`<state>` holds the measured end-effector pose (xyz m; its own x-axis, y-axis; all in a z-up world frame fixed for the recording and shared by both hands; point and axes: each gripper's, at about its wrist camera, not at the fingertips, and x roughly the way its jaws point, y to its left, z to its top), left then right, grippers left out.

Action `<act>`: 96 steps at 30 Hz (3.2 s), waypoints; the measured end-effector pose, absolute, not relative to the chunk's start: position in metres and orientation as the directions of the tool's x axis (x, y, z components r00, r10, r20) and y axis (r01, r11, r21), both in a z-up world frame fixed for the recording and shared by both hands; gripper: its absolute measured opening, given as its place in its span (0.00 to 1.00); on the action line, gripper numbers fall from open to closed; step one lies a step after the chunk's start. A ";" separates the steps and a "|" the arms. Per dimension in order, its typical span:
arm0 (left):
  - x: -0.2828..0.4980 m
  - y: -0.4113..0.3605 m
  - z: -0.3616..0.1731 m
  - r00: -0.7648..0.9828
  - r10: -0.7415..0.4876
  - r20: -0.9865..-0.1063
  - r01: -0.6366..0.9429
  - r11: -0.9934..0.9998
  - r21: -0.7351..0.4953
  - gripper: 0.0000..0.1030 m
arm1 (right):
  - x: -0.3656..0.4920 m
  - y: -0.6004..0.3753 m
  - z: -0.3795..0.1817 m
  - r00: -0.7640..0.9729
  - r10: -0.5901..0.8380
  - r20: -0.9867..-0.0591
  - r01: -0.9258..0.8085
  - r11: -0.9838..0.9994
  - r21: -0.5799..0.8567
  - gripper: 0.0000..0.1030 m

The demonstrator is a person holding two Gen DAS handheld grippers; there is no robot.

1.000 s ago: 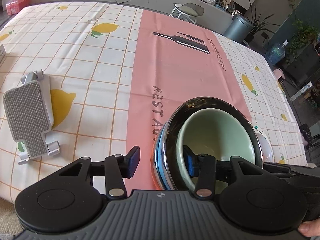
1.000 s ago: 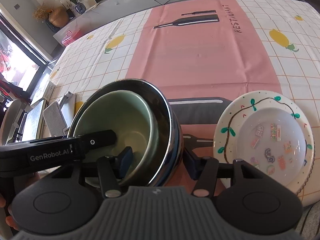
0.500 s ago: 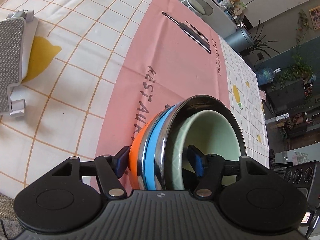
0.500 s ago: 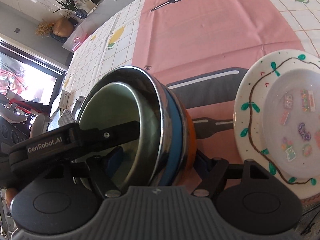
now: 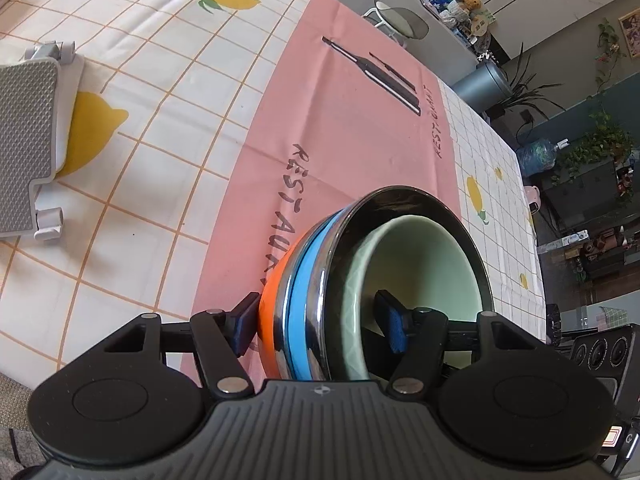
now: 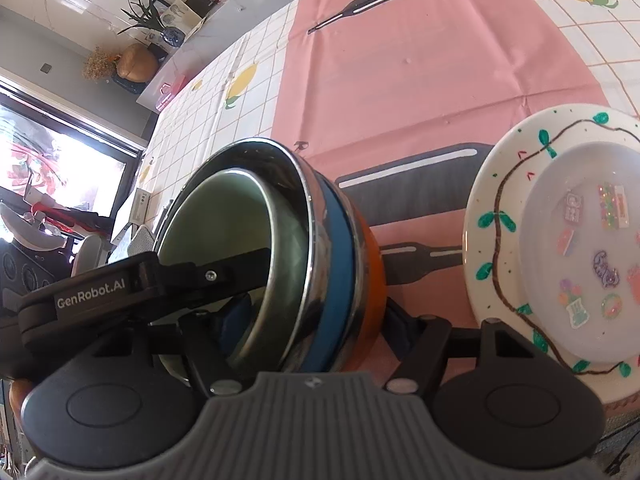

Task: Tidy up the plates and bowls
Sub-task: 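Lift the bowl stack and carry it over the stacked plates, then lower the bowl stack onto the plates and open both grippers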

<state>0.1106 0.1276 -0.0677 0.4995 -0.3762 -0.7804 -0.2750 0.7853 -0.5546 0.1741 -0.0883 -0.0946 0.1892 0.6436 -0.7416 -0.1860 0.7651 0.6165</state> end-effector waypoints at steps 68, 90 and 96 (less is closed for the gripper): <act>0.162 -0.005 -0.045 0.486 -0.503 -0.715 0.025 0.825 -0.564 0.71 | 0.169 -0.251 -0.060 0.374 0.550 -0.747 -0.019 0.809 0.587 0.79; 0.063 -0.034 0.047 0.848 0.002 -0.530 -0.055 0.995 -0.084 0.86 | 0.103 -0.251 0.026 0.712 0.234 -0.662 -0.100 0.967 0.234 0.96; 0.031 -0.047 0.050 0.855 0.070 -0.515 -0.121 0.991 -0.065 0.85 | 0.054 -0.242 0.036 0.764 0.041 -0.644 -0.067 0.998 -0.015 0.96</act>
<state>0.0310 -0.0467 0.0503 0.8545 0.0704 -0.5147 -0.1208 0.9905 -0.0651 0.0540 -0.2420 0.0359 0.7640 0.0413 -0.6439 -0.0665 0.9977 -0.0150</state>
